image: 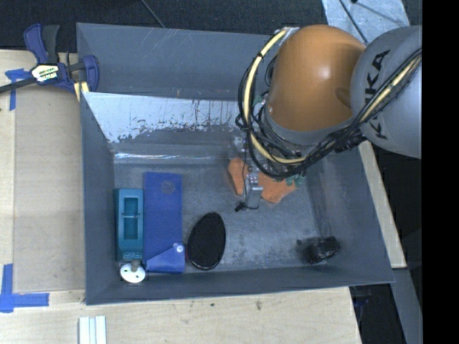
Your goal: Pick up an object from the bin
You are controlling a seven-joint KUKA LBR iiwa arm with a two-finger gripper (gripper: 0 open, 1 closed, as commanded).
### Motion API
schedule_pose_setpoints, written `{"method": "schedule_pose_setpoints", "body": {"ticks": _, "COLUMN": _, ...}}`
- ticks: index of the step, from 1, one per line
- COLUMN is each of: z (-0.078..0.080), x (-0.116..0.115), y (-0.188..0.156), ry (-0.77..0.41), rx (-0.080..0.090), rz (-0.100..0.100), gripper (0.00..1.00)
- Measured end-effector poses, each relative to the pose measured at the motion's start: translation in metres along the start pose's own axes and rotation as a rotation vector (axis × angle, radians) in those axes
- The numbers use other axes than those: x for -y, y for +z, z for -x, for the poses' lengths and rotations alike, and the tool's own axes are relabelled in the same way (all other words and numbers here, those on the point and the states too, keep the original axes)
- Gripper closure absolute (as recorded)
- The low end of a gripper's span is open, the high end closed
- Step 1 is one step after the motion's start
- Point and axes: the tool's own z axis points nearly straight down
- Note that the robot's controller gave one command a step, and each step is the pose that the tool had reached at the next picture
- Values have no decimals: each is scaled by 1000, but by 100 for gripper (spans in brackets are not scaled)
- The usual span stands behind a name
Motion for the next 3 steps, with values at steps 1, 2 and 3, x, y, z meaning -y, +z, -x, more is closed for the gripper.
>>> {"method": "schedule_pose_setpoints", "body": {"ticks": 1, "z": 1, "x": 0, "y": -5, "ry": 2, "rx": 9, "rz": 1, "gripper": 0}}
{"method": "schedule_pose_setpoints", "body": {"ticks": 2, "z": -21, "x": 16, "y": 29, "ry": 40, "rx": 13, "rz": 2, "gripper": 0}}
{"method": "schedule_pose_setpoints", "body": {"ticks": 3, "z": -23, "x": 31, "y": 51, "ry": 36, "rx": 4, "rz": 0, "gripper": 0}}
